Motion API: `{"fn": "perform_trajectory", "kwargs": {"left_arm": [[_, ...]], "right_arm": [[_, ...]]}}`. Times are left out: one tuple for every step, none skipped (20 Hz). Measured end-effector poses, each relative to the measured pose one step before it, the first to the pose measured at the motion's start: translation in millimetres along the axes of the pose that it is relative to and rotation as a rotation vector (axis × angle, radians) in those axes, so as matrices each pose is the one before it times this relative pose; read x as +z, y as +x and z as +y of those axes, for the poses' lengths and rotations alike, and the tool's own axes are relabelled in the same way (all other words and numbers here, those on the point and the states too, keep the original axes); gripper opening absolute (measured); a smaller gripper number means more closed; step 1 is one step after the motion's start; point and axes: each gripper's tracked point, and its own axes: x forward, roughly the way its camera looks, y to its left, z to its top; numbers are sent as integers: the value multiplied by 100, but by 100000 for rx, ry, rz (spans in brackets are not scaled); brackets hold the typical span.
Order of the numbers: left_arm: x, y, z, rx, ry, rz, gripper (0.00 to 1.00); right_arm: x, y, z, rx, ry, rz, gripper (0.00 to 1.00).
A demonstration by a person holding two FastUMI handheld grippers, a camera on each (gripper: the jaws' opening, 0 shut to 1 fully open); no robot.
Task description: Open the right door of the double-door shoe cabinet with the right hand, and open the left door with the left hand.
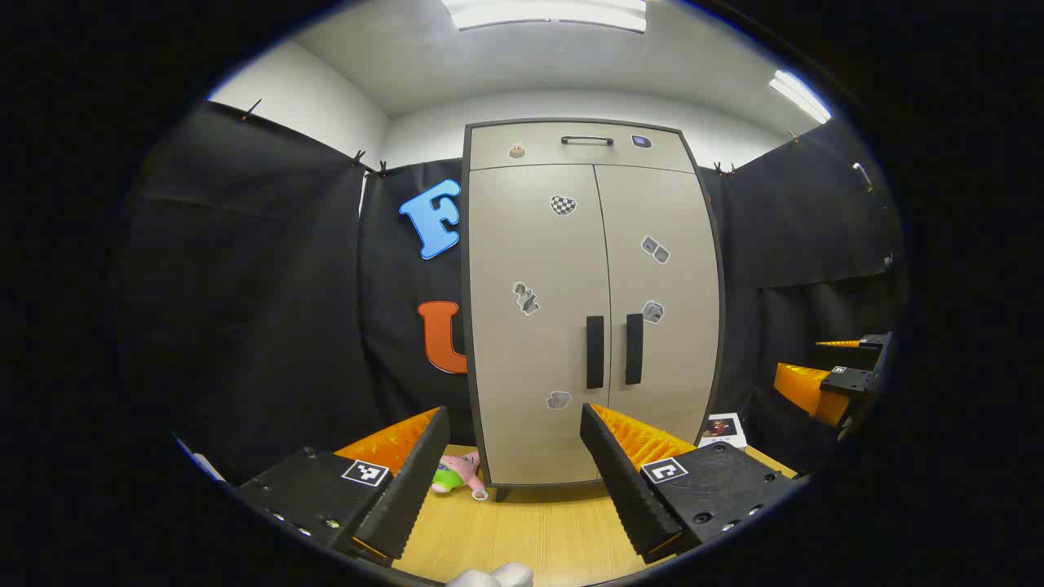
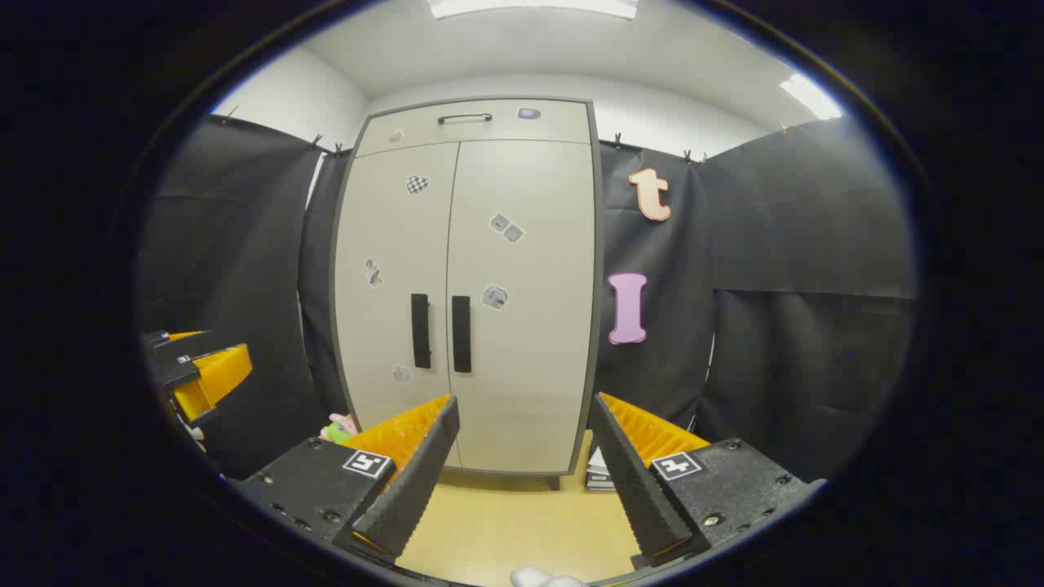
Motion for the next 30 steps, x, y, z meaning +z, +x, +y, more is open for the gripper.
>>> {"fn": "perform_trajectory", "kwargs": {"left_arm": [[-46, 98, -29, -66, 69, 104, 96], [-27, 36, 106, 73, 19, -15, 96], [-164, -9, -94, -113, 17, 220, 96], [-19, 22, 99, 102, -1, -62, 96], [-17, 0, 25, -84, 86, 172, 96], [37, -63, 18, -10, -2, -53, 96], [-11, 126, 81, 1, 37, -1, 96], [-59, 66, 35, 7, -17, -78, 96], [19, -12, -14, 114, -105, 96, 96], [80, -27, 7, -83, -142, -103, 96], [6, 64, 95, 120, 45, -151, 96], [-6, -102, 134, 67, 74, -102, 96], [-13, -3, 49, 3, -67, 19, 96], [25, -8, -12, -106, -154, 55, 96], [-38, -16, 67, -295, -134, 254, 96], [-115, -1, 30, 23, -175, -401, 96], [-50, 16, 188, 340, 100, 112, 96], [-258, -80, 170, 165, -228, 190, 96], [-32, 0, 173, 212, -329, -138, 96], [-132, 9, 235, 387, -139, 582, 96], [-68, -19, 180, 354, 43, 208, 96], [-46, 63, 78, 468, 241, 169, 96], [-105, -147, 160, 180, 98, 174, 96], [-43, -44, 189, 394, 331, -68, 96], [-68, -51, 251, 178, 902, 205, 96], [-176, -107, 316, 730, 809, 613, 96], [-147, -133, 248, 394, 112, -18, 96], [49, -41, 103, 384, -288, 87, 96], [-65, -65, 41, 380, -355, 377, 96], [-158, 69, -6, 433, -74, 405, 96]], "right_arm": [[-22, 33, 6, -11, -98, -163, 100], [22, -22, 43, -98, -285, -215, 100], [-67, 55, -92, -333, -230, 263, 100], [78, 96, 67, 159, 127, -170, 100], [-179, -11, 91, 13, 86, 283, 100], [-6, 8, 68, 84, 104, 85, 100], [-151, 36, 94, 141, -56, 384, 100], [8, 4, 9, -1, -182, 311, 100], [10, -28, 21, -31, 111, -130, 100], [94, -15, 11, -48, 21, -142, 100], [7, -2, -9, -113, -33, -272, 100], [37, 8, -3, -213, -202, -125, 100], [-63, 34, 55, 203, -281, 86, 100], [36, 141, 107, 113, -117, 213, 100], [-136, 162, -79, -411, 173, 413, 100], [1, 214, 151, 304, 148, -59, 100], [-150, 284, 85, -279, -127, 575, 100], [-112, 228, 222, 352, -151, -37, 100], [-24, 416, 302, 300, -32, -188, 100], [-162, 423, 235, -179, -166, 213, 100], [-338, 452, 368, 263, -297, 301, 100], [-125, 688, 418, 366, -538, 184, 100], [-32, 744, 370, 38, -355, -330, 100], [126, 934, 403, 130, 127, -683, 100], [121, 1245, 507, 93, 590, -782, 100], [-56, 1359, 871, 1702, 301, 653, 100], [-208, 1356, 794, 1117, 204, 702, 100], [130, 1475, 401, 107, 687, -597, 100], [143, 1477, 406, 7, 505, -497, 100], [13, 1650, 437, 324, -231, 32, 100]]}}
